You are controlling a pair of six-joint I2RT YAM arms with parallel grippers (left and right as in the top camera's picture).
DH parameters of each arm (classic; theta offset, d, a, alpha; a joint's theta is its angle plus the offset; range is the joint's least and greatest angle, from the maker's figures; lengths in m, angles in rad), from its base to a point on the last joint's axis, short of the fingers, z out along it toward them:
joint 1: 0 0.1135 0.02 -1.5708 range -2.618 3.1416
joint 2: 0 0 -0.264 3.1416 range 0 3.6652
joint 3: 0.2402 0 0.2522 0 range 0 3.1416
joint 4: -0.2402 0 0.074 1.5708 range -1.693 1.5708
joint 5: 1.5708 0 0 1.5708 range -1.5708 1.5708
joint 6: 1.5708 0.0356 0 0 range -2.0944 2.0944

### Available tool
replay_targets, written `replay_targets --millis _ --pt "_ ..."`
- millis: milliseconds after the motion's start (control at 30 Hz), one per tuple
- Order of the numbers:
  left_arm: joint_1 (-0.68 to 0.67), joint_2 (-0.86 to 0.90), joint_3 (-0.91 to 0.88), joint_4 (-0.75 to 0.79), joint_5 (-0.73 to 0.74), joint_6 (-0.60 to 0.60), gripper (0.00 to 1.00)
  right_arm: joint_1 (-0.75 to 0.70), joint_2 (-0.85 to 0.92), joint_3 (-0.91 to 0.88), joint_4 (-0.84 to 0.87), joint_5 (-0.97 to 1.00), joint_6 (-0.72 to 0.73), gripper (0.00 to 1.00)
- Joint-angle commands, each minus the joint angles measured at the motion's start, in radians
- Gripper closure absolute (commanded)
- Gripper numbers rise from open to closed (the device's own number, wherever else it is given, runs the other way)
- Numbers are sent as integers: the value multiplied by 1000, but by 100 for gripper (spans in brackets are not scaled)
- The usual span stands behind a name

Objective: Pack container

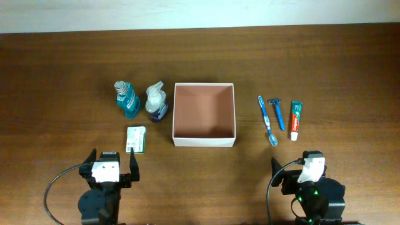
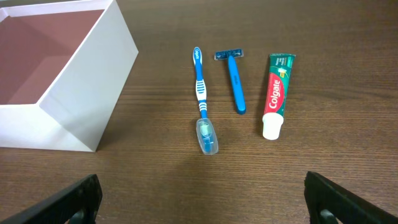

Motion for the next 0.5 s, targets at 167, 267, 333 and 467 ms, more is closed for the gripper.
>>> replay_targets --millis 167,267,333,467 --pt "0 -9 -8 3 -6 16 0 -7 -6 -5 -20 154 -6 1" --pt "0 -9 -8 3 -6 16 0 -7 -6 -5 -20 154 -6 1" --pt "0 -9 -8 3 -6 16 0 -7 -6 -5 -20 154 -6 1" --pt "0 -9 -8 3 -6 16 0 -7 -7 -5 -20 154 -6 1"
